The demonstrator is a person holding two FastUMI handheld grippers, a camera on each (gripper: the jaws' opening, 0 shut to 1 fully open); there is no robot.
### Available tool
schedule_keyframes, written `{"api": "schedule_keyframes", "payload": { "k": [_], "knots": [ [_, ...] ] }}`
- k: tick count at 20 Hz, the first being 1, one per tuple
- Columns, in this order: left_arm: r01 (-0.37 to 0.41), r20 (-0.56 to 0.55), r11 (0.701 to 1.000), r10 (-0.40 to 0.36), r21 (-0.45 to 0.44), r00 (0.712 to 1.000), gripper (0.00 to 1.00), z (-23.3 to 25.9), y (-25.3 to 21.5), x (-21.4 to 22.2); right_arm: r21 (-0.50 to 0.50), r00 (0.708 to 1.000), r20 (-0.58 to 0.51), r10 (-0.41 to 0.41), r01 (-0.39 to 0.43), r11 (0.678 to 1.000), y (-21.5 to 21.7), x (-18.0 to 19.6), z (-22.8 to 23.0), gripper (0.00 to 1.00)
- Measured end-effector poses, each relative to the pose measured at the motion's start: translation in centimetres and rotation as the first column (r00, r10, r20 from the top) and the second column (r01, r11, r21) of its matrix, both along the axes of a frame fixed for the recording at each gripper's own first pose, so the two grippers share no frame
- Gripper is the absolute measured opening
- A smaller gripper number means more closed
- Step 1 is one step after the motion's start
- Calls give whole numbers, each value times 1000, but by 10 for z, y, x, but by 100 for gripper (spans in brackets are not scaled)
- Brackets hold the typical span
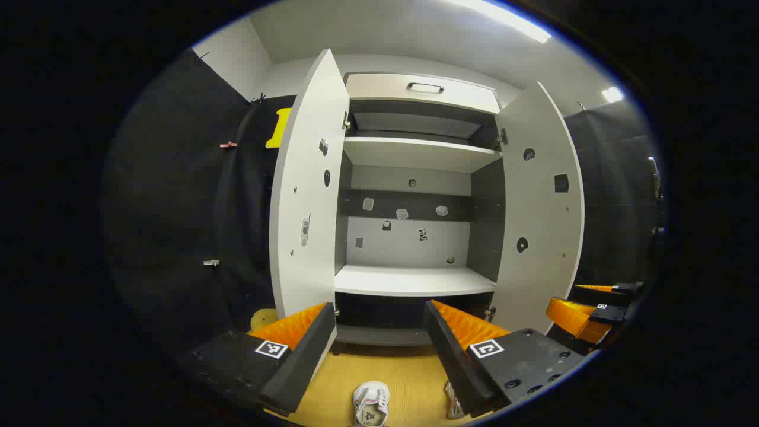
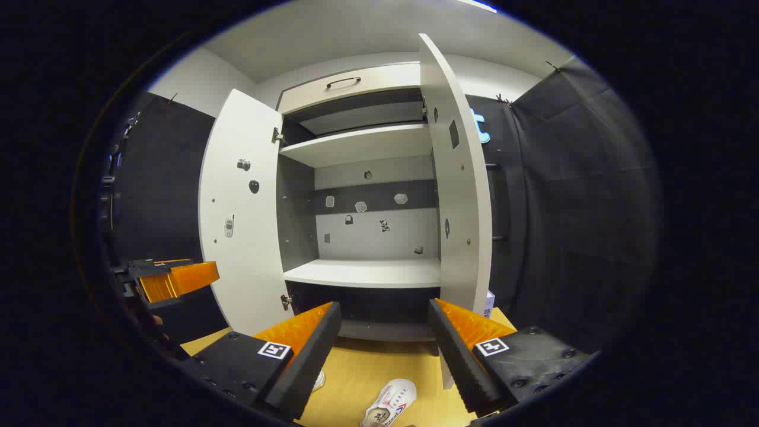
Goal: Grab one shoe with the right hand and put it into the shoe cabinet, grab the other shoe with the left hand and put it into the shoe cabinet; then close the right door with the right hand and the left door with the left hand.
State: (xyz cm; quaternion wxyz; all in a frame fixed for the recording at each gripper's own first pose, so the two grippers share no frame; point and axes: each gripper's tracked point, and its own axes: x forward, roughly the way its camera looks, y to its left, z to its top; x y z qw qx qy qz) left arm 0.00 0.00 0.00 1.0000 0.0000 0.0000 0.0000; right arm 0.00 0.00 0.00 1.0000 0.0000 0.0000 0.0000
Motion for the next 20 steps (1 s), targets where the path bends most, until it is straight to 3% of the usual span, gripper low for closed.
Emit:
{"api": "schedule_keyframes", "payload": {
  "k": [10, 20],
  "knots": [
    [128, -8, 989, -127, 79, 992, 95, -18, 23, 8, 12, 993, -16, -118, 118, 993, 29, 1, -13, 97],
    [223, -33, 974, -223, 24, 974, 95, -40, 29, 2, 8, 970, -91, -223, 225, 974, 27, -17, -35, 97]
  ]
}}
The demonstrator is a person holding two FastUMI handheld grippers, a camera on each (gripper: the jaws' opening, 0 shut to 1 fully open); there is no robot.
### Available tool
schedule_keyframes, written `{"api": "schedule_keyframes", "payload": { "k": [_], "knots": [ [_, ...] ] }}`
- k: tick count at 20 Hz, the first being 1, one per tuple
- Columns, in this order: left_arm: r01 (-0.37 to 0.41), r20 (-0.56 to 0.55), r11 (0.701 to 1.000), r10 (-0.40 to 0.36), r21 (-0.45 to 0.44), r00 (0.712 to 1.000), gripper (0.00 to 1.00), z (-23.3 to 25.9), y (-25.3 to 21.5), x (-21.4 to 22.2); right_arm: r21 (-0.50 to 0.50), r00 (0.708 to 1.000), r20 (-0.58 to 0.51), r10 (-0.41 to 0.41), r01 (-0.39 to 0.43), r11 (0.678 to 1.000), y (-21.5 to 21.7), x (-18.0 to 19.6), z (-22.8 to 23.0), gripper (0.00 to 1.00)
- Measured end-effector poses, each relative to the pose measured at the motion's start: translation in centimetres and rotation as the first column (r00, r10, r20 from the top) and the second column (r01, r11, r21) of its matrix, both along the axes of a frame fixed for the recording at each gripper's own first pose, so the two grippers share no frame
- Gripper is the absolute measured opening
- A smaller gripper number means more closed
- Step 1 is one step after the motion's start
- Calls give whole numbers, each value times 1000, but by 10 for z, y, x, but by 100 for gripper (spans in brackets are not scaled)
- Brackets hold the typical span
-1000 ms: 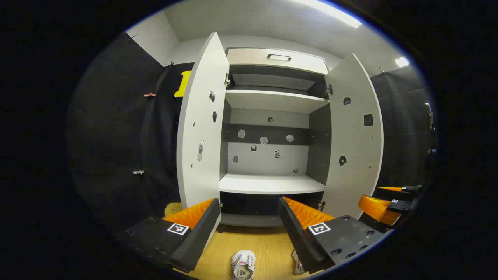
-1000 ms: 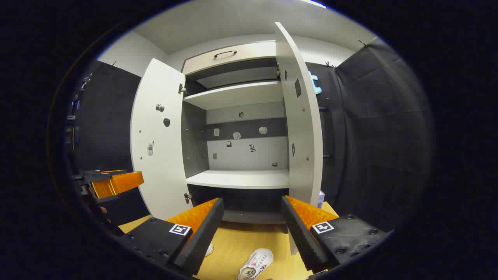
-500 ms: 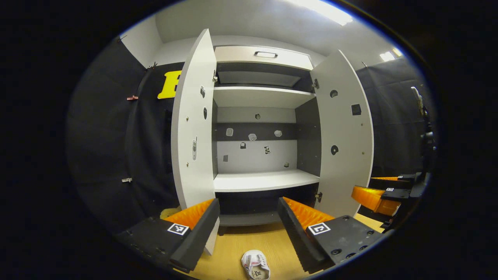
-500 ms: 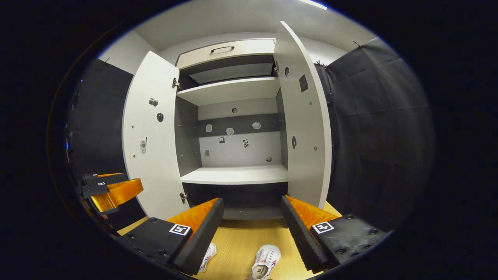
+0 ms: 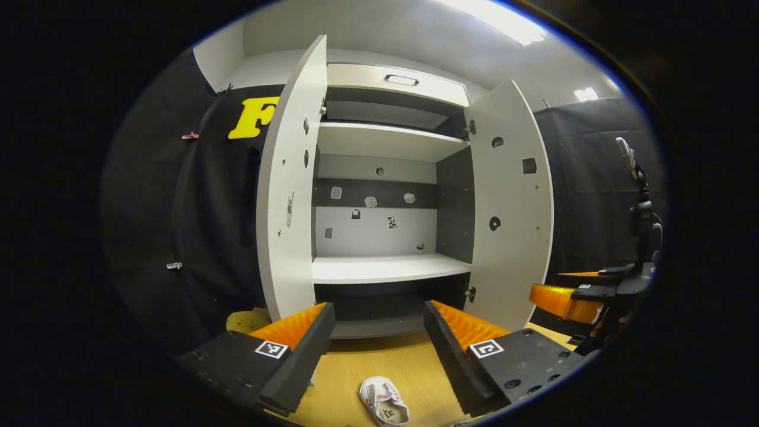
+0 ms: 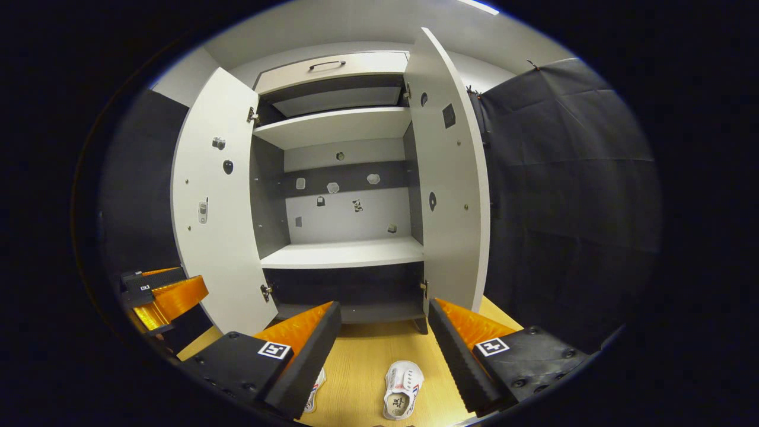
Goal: Grab one shoe with the right hand and put it into the shoe cabinet, grab the other shoe with the left hand and put it into the shoe cabinet; then close the right door with the right hand and the left door with the left hand.
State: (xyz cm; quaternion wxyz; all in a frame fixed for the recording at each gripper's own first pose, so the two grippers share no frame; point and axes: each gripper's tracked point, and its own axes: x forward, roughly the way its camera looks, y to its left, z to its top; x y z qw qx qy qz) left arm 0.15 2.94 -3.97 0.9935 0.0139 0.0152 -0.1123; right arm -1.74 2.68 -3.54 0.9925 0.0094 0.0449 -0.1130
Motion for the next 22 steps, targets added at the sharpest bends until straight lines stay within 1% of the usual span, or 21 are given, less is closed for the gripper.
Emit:
{"api": "schedule_keyframes", "payload": {
  "k": [3, 6, 11, 14, 17, 19, 22],
  "knots": [
    [9, -20, 1000, -9, -19, 1000, 95, -8, 2, -4, 7, 999, -41, -11, 11, 1000, -2, -5, -13, 97],
    [4, -46, 1000, -5, -14, 999, 95, -17, 6, -5, 17, 995, -97, -13, 15, 1000, -5, -4, -34, 97],
    [-10, -84, 1000, 9, -10, 996, 95, -31, 15, -7, 86, 972, -235, 15, 5, 996, -1, 1, -90, 98],
    [-25, -115, 1000, 24, -6, 993, 95, -42, 24, -7, 126, 942, -332, 48, -6, 992, 7, 4, -137, 97],
    [-39, -151, 999, 36, -15, 988, 95, -54, 32, -6, 166, 902, -422, 90, -20, 986, 17, 3, -185, 98],
    [-51, -177, 998, 46, -24, 983, 95, -63, 40, -7, 180, 876, -472, 98, -13, 984, 20, 1, -215, 98],
    [-81, -226, 996, 69, -45, 972, 95, -79, 52, -6, 200, 830, -546, 110, 2, 980, 23, -2, -260, 98]
  ]
}}
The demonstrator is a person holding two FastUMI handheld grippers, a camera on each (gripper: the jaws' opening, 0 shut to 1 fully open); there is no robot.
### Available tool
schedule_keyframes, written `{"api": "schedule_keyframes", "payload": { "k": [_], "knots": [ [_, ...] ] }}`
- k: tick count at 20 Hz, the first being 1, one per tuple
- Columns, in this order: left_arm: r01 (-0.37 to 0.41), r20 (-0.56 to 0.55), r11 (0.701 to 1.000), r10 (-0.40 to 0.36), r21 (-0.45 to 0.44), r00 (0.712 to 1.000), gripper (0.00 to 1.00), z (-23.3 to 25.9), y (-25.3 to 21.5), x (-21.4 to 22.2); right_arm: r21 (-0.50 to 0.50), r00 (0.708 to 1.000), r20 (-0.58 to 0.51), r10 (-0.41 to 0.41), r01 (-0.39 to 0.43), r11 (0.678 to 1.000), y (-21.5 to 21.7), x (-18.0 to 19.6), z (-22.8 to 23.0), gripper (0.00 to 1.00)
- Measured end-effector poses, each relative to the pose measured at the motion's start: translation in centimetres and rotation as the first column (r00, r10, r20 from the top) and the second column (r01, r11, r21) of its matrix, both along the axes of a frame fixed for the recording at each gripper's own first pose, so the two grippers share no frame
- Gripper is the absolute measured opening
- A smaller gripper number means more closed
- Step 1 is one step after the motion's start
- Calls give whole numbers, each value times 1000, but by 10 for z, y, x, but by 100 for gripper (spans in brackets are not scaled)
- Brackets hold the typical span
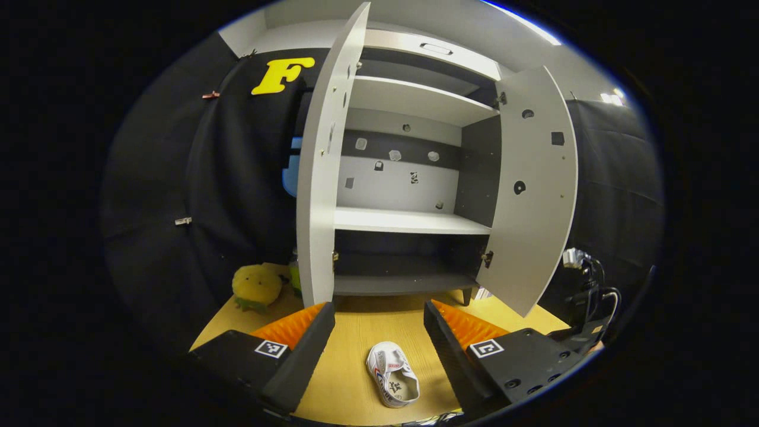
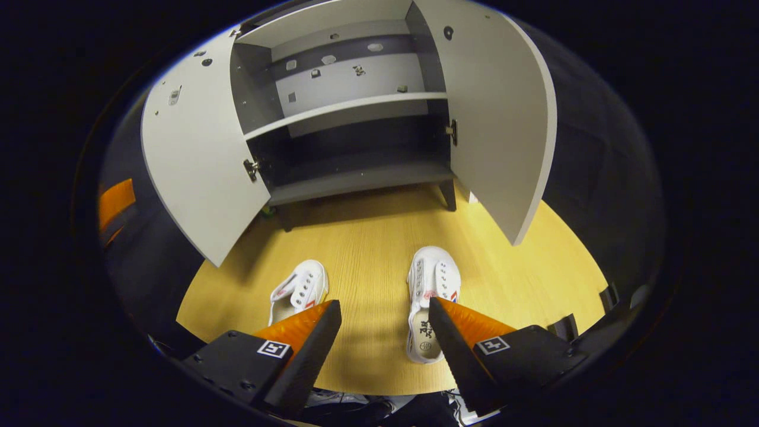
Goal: Grab one shoe with the right hand and put it into the shoe cabinet, grab the other shoe with the left hand and put it into the shoe cabinet; then close the right door with the right hand and the left door with the left hand.
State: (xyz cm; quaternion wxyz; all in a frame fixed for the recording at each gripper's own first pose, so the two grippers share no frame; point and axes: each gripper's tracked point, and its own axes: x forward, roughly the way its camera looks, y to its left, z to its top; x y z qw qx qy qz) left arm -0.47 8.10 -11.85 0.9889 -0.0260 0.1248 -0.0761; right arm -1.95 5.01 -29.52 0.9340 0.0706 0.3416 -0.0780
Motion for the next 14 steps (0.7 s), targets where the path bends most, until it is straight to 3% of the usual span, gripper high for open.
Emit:
{"api": "schedule_keyframes", "payload": {
  "k": [4, 14],
  "knots": [
    [-17, -71, 998, 13, -58, 997, 95, -18, 9, 3, -42, 996, -91, -10, 6, 999, -10, -4, -56, 98],
    [-5, -100, 1000, 4, -15, 995, 95, -27, 7, 8, -73, 988, -100, -114, 107, 992, -24, 37, -111, 98]
  ]
}}
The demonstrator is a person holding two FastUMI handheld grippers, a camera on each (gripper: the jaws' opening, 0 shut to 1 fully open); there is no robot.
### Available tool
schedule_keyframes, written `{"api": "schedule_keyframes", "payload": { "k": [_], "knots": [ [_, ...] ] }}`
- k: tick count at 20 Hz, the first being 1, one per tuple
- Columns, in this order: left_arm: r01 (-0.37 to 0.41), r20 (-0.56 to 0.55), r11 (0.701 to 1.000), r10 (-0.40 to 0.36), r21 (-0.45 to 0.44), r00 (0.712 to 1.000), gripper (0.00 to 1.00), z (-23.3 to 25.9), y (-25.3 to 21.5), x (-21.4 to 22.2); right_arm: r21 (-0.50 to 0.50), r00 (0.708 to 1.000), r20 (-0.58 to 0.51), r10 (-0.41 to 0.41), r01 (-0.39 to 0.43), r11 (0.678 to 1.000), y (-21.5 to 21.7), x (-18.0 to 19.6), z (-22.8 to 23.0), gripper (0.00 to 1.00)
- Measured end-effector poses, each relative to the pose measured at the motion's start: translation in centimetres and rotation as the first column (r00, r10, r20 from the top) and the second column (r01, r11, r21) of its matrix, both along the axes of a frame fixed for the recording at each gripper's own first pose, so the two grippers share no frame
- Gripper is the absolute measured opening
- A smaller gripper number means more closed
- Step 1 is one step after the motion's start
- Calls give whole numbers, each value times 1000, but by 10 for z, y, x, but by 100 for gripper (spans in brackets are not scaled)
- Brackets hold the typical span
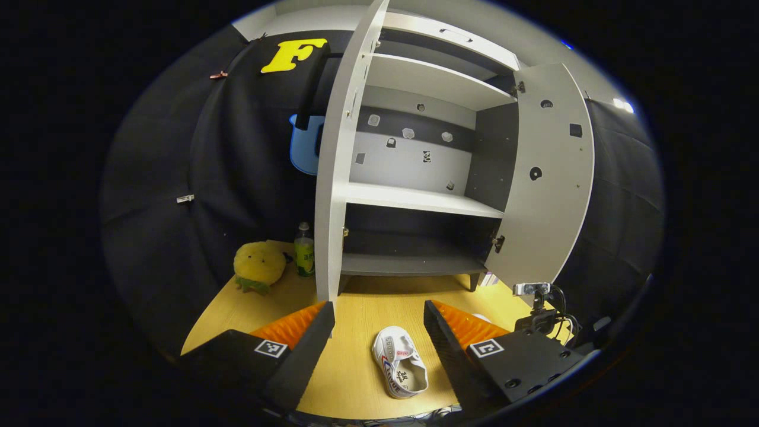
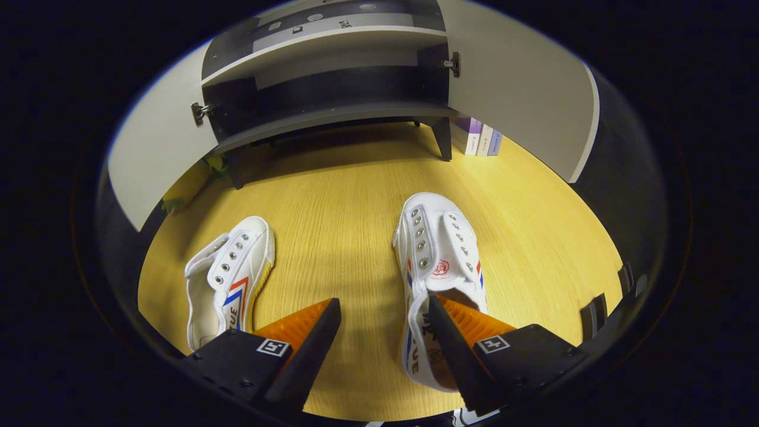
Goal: Grab one shoe with the right hand and put it into the shoe cabinet, grab the other shoe with the left hand and put it into the shoe cabinet; then close the right door with the right hand and the left door with the left hand.
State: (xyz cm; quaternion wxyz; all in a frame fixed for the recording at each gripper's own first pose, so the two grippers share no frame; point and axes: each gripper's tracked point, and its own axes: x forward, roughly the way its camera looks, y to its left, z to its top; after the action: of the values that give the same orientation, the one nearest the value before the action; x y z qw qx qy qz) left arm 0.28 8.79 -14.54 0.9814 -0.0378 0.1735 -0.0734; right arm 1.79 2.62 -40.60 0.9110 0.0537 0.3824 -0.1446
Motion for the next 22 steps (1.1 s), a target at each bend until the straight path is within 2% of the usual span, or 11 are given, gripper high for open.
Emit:
{"api": "schedule_keyframes", "payload": {
  "k": [6, 7, 8, 9, 10, 11, 12, 13, 17, 22],
  "knots": [
    [2, -15, 1000, -2, 19, 1000, 95, -2, -1, -1, -7, 993, 49, -110, 111, 994, -23, 30, -3, 93],
    [1, -16, 1000, -1, 20, 1000, 95, -2, -1, -2, -16, 990, 40, -133, 134, 991, -30, 32, -5, 76],
    [0, -17, 1000, 0, 21, 1000, 95, -2, -1, -2, -30, 988, 30, -153, 154, 988, -37, 33, -5, 66],
    [-1, -18, 1000, 2, 21, 1000, 95, -3, -1, -4, -37, 986, 16, -168, 168, 985, -42, 33, -5, 47],
    [-2, -17, 1000, 2, 19, 1000, 95, -2, -2, -5, -25, 984, 13, -177, 178, 984, -42, 37, -7, 35],
    [-3, -18, 1000, 4, 17, 1000, 95, -4, -2, -6, -15, 985, 4, -175, 175, 984, -41, 34, -5, 25],
    [-4, -21, 1000, 4, 14, 1000, 95, -4, -3, -6, 13, 986, 0, -165, 164, 986, -39, 39, -7, 25],
    [-4, -24, 1000, 5, 12, 1000, 95, -5, -4, -8, 30, 987, -16, -161, 161, 986, -38, 36, -8, 12],
    [10, -23, 1000, -10, 18, 1000, 96, -9, -9, -12, 69, 989, -31, -142, 143, 987, -37, 39, -9, 5],
    [34, -32, 999, -34, 21, 999, 96, -11, -18, -18, 71, 996, 2, -88, 88, 994, -33, 38, 9, 5]
  ]
}}
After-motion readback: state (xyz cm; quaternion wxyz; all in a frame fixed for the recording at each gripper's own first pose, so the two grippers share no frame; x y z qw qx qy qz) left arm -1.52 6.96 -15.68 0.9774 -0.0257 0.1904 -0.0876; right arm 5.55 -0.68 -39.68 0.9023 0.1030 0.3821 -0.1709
